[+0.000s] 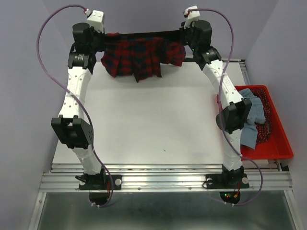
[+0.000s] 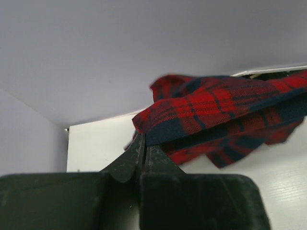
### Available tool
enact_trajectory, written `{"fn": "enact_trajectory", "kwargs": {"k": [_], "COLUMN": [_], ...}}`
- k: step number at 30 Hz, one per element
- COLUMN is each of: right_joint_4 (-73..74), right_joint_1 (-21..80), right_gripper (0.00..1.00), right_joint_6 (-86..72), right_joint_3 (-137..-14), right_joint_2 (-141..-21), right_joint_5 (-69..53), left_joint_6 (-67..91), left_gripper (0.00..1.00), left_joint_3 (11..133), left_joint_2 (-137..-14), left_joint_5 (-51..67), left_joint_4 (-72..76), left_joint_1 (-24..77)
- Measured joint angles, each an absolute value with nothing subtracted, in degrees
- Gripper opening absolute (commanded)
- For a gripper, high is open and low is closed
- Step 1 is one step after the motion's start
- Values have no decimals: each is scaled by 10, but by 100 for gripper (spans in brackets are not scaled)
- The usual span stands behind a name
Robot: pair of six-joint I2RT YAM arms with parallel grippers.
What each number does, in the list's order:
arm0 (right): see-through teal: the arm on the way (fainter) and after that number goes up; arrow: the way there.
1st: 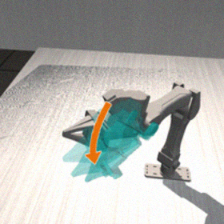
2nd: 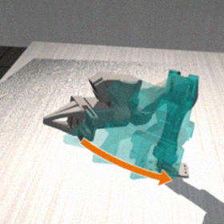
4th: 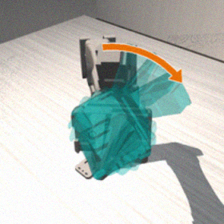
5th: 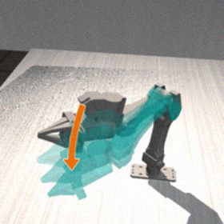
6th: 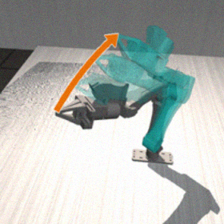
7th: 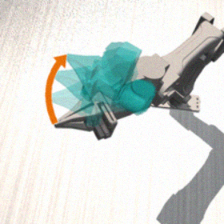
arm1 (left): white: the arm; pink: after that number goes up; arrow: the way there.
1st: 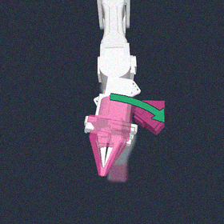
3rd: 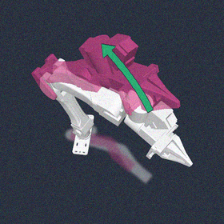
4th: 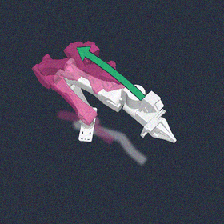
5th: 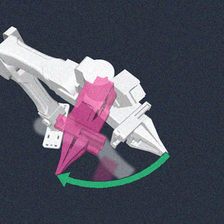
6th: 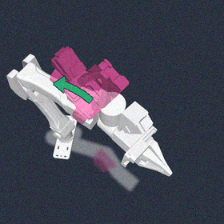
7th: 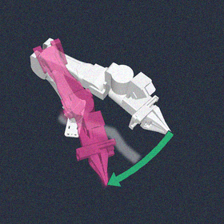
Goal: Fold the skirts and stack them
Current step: Flatten the skirt out
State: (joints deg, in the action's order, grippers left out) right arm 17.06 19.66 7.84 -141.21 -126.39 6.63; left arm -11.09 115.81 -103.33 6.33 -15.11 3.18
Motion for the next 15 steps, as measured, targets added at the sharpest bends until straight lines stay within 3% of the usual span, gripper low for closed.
{"fn": "enact_trajectory", "kwargs": {"k": [3, 9, 11, 15], "right_joint_4": [105, 41, 23, 26], "right_joint_1": [197, 193, 193, 204], "right_gripper": [1, 1, 1, 1], "right_joint_6": [88, 137, 157, 188], "right_joint_3": [-1269, -903, -814, -692], "right_joint_2": [-1184, -969, -939, -959], "right_joint_5": [36, -77, -108, -141], "left_joint_6": [-129, -206, -238, -288], "left_gripper": [0, 0, 0, 0], "left_joint_3": [1107, 748, 624, 477], "left_joint_2": [-995, -761, -698, -693], "left_joint_5": [98, 177, 199, 210], "left_joint_4": [-119, -50, -32, -20], "left_joint_1": [22, 14, 10, 8]}}
